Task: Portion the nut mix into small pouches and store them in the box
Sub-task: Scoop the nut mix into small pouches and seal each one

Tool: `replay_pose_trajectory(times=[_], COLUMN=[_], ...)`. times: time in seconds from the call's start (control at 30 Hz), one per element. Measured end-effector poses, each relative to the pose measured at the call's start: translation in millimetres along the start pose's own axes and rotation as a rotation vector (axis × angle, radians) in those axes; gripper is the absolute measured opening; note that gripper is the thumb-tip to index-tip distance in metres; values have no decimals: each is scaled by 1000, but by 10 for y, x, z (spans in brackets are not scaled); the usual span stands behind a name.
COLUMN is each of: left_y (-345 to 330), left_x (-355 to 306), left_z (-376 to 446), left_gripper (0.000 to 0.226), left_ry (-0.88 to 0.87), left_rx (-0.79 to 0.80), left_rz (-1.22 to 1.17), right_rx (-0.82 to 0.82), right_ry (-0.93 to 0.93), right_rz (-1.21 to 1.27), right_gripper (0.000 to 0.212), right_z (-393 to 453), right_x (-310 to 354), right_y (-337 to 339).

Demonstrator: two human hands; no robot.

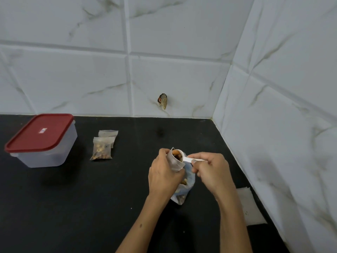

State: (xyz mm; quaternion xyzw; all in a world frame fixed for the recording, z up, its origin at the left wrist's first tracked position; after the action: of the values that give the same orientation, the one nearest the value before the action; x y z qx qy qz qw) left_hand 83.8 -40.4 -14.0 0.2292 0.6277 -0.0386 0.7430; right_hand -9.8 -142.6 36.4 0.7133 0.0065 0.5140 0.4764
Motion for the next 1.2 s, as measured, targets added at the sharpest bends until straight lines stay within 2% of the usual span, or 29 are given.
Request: replay_pose_trajectory(times=[0.1,0.23,0.47,0.63,0.73,0.83,0.97,1.1,1.2], left_y=[-40,-46,-40,12,162,316,353,240,152], left_x=[26,68,66,141,250,427,737,941,911], left_z=[10,31,54,106,138,209,268,189,139], left_gripper=[47,47,47,42,41,43,45,48,38], left_ry=[35,60,-10,21,66,161,430,668,726], left_rx=[10,6,-11,-40,-78,-115,-94,-7,98], left_rz=[-97,-181,-246,-228,-239,-255,-329,-501,-624], right_rx=[-88,-129,-106,-144,-159,-77,-33,-55,-77], right_ry=[165,243,286,199,116,10,-179,-192,-134], right_rz=[-307,-408,-307,-57,-37,-263,-509,-581,-518], right_gripper=[26,27,23,15,16,17,17,16,20], right_z=[-42,-54,-57,15,135,302,433,475,454], right_x=[132,214,201,144,31,-144,-352,-439,-430], right_y=[23,75,96,152,87,-210,-585,-818,-898])
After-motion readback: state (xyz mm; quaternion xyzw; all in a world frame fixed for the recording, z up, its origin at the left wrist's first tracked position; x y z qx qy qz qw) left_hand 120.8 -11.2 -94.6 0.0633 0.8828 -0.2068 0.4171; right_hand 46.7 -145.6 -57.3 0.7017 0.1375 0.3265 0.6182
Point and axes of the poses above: each hand's wrist, its own z-axis towards the middle knuckle, its own y-axis out of the back of the hand, x = y × z, the point moved 6 cm from there along z, towards the middle knuckle, and after that the axes turned 13 degrees about -z, right-handed, at the moved point
